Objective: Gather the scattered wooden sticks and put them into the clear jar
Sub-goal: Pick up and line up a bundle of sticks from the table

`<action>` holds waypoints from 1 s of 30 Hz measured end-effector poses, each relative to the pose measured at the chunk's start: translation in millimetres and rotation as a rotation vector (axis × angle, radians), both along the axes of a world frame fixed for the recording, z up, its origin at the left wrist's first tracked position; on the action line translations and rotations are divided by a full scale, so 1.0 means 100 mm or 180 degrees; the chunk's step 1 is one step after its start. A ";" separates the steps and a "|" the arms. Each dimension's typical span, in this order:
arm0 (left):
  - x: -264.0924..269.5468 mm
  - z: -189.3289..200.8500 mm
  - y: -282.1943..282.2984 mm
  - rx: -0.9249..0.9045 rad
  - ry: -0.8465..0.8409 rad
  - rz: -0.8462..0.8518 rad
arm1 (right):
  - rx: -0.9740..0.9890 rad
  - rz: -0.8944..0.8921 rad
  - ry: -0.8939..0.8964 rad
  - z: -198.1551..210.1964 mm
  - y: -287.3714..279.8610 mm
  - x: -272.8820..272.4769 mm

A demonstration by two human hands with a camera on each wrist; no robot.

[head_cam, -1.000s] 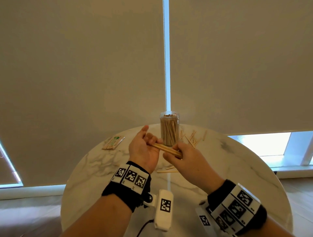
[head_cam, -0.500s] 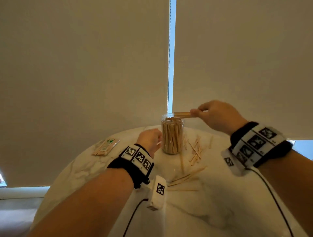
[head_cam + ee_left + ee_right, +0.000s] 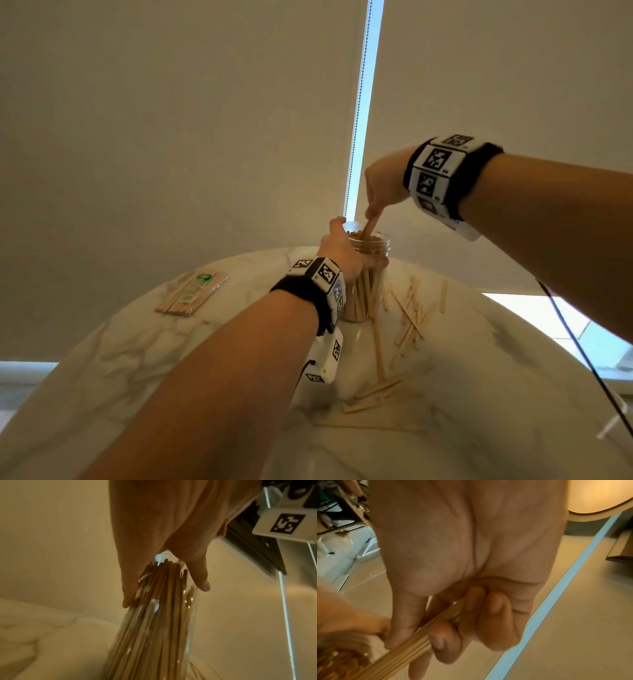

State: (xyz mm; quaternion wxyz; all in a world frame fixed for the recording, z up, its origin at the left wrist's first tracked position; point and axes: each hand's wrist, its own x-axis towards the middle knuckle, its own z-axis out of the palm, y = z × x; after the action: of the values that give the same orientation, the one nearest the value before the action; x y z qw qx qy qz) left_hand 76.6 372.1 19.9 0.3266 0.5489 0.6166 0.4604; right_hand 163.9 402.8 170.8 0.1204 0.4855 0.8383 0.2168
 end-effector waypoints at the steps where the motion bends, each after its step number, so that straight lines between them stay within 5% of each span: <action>1: -0.01 -0.02 0.01 0.0040 -0.0036 -0.0020 | -0.0006 -0.0011 -0.0025 0.00 0.01 -0.03; 12: -0.01 -0.13 0.01 0.0143 -0.0030 0.0062 | -0.0761 -0.0339 0.0097 -0.19 0.04 -0.06; 18: 0.00 -0.11 -0.01 0.0081 0.0019 0.0070 | -0.0458 -0.0107 0.0121 -0.44 -0.05 -0.14; 25: -0.02 -0.09 0.00 -0.0049 0.0036 0.0027 | -0.0766 0.0006 0.1036 -0.41 -0.04 0.04; 30: 0.00 -0.05 -0.07 -0.0114 0.0063 0.0088 | -0.0772 0.0088 0.0545 -0.49 -0.09 0.07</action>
State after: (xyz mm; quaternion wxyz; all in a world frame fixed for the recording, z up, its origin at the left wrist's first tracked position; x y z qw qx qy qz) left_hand 76.2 365.3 14.6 0.3239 0.5389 0.6353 0.4483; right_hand 170.5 394.1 121.7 0.1032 0.4726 0.8721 0.0733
